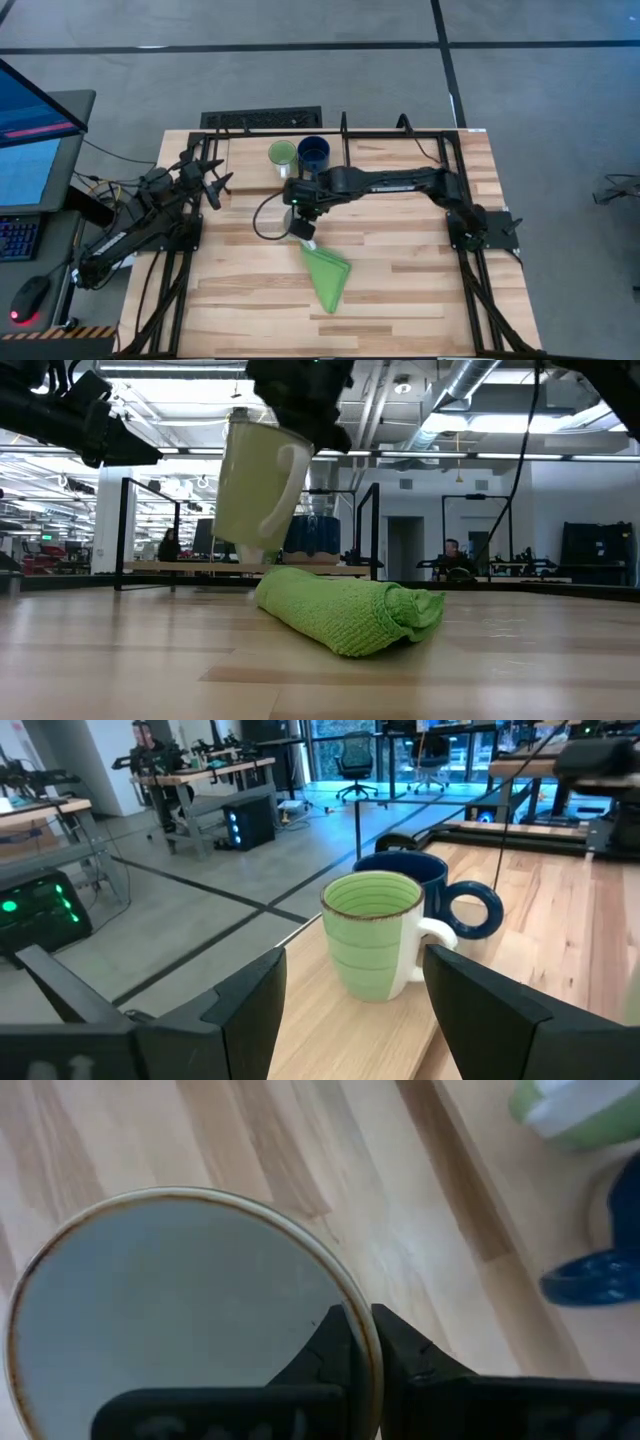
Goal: Stack small to large cups/mugs on shelf
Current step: Move the white mug to the center of the table
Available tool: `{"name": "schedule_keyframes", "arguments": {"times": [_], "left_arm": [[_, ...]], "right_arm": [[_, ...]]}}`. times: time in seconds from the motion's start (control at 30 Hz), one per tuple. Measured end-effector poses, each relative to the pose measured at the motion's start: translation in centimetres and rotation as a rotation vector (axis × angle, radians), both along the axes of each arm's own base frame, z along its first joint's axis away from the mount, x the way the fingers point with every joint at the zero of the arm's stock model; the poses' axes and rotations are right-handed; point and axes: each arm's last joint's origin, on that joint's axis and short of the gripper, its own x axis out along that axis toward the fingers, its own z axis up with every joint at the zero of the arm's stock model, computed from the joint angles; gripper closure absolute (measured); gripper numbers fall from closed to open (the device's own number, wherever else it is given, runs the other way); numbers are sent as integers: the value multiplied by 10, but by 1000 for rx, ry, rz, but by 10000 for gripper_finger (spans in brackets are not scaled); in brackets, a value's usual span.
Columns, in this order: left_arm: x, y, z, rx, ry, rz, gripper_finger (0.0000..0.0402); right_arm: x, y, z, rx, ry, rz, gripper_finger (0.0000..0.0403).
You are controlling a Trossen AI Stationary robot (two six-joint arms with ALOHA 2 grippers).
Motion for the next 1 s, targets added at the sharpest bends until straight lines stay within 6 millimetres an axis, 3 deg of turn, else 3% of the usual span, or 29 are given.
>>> {"name": "schedule_keyframes", "arguments": {"times": [0.3,0.67,0.83,1.0], "left_arm": [[0,0,0,-6,-1,0,173],[0,0,-1,-10,4,-1,173],[1,1,-1,-14,9,-2,173],[1,1,-1,-14,12,-1,173]], "right_arm": [[20,-11,-17,61,-2,1,374],[26,-20,-49,97,97,-9,374],[27,-21,-52,98,100,-9,372],[28,-21,-52,100,88,-8,323]]}}
